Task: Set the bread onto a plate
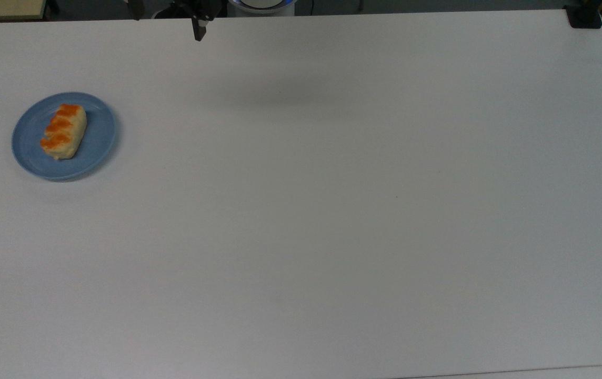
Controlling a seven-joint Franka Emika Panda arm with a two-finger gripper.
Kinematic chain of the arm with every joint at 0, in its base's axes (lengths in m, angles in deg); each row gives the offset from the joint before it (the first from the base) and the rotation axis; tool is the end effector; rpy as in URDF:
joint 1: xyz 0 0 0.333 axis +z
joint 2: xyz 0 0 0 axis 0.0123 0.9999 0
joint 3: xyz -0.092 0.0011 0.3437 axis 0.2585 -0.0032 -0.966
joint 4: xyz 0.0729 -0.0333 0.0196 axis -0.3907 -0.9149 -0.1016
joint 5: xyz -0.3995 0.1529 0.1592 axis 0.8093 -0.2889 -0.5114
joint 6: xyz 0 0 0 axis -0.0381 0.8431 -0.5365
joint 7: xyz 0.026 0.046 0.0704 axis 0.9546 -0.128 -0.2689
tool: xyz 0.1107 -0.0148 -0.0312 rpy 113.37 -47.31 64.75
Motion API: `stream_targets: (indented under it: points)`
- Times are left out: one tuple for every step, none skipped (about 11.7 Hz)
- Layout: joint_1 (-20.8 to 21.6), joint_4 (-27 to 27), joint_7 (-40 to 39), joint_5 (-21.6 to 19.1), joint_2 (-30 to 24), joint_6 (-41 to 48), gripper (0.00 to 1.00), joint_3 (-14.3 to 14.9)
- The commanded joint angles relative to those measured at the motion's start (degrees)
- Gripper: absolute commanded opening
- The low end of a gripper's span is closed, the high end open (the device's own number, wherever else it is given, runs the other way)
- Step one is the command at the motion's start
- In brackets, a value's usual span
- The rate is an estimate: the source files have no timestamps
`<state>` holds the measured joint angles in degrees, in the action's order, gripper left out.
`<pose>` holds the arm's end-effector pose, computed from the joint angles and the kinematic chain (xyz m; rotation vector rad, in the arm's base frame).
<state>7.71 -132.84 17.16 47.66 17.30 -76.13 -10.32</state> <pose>0.6396 -0.0662 0.6610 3.0627 -0.4420 0.1380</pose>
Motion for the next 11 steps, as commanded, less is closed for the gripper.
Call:
stream_targets:
  points:
    - [1.4,-2.0,-14.3,-0.2,-0.9,0.1,1.00,1.3]
    - [1.3,-2.0,-14.5,-0.6,-0.6,-0.3,1.00,1.3]
    - [1.3,-2.0,-14.6,-0.8,-0.6,-0.2,1.00,1.3]
    - [1.3,-2.8,-15.4,-0.8,-0.8,-0.2,1.00,1.3]
    - [1.3,-3.0,-15.8,-0.9,-1.0,-0.2,1.00,1.3]
    - [1.3,-3.2,-15.8,-1.0,-1.2,-0.2,1.00,1.3]
    - [1.1,-3.1,-15.8,-1.1,-1.0,-0.3,1.00,1.2]
    - [0.9,-3.0,-15.8,-1.6,-1.0,-0.3,1.00,1.3]
    - [0.7,-3.0,-15.8,-2.9,-1.0,-0.4,1.00,1.3]
    - [1.0,-3.1,-15.1,-3.0,-0.9,-0.8,1.00,1.3]
    - [1.0,-3.1,-15.1,-3.0,-0.9,-0.9,1.00,1.3]
